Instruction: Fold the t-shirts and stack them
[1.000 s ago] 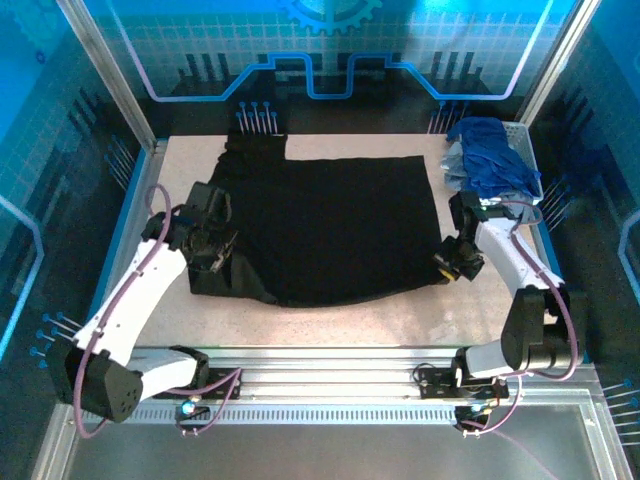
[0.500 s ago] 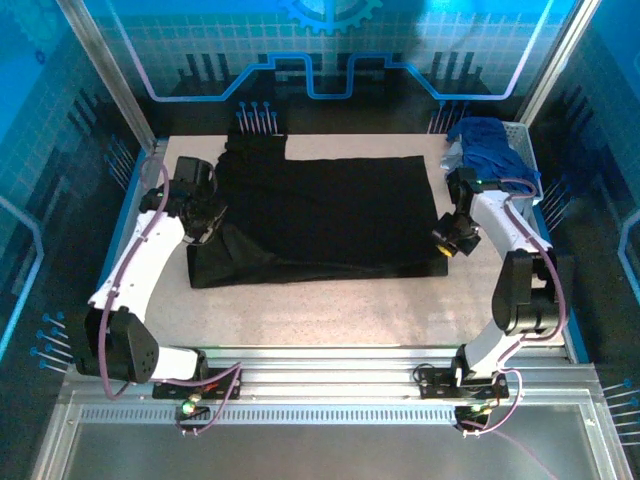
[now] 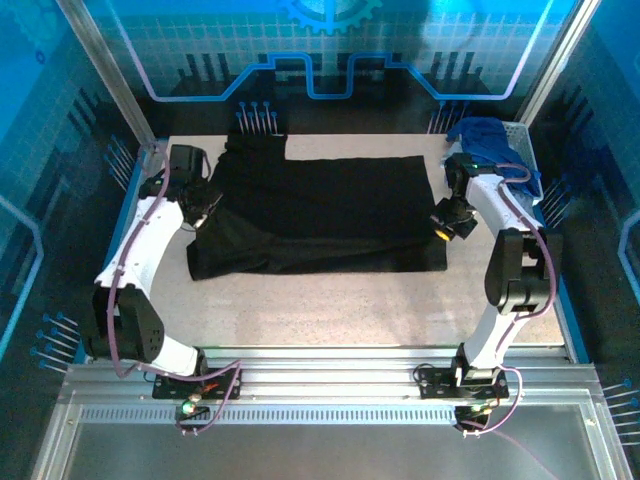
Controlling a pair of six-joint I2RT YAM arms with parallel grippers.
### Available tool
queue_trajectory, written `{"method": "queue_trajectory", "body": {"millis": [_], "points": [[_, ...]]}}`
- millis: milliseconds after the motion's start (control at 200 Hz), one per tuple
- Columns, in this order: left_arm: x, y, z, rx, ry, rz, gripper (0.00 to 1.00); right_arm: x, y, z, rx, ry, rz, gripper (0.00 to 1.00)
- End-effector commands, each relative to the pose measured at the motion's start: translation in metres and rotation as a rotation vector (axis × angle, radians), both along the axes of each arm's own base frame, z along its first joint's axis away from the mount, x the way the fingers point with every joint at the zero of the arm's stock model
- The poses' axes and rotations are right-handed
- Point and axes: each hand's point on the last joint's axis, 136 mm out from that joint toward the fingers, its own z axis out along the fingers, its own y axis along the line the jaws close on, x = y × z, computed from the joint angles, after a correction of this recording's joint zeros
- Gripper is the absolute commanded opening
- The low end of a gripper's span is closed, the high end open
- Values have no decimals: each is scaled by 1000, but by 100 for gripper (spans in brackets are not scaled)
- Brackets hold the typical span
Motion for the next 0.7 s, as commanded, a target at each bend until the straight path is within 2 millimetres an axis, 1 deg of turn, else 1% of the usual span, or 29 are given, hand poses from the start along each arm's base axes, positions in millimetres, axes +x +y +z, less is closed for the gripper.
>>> {"method": "queue_trajectory", "body": {"millis": [0, 220, 515, 695], "points": [[17, 6, 22, 57, -52, -49, 0, 8, -8, 4, -29, 2, 5, 0], [34, 8, 23, 104, -37, -107, 0, 18, -9, 1, -38, 4, 19, 0], [54, 12, 12, 142, -5, -144, 0, 39, -1, -11, -23, 6, 67, 0], [66, 13, 4, 149, 5, -151, 0, 47, 1, -19, -27, 19, 73, 0]]}}
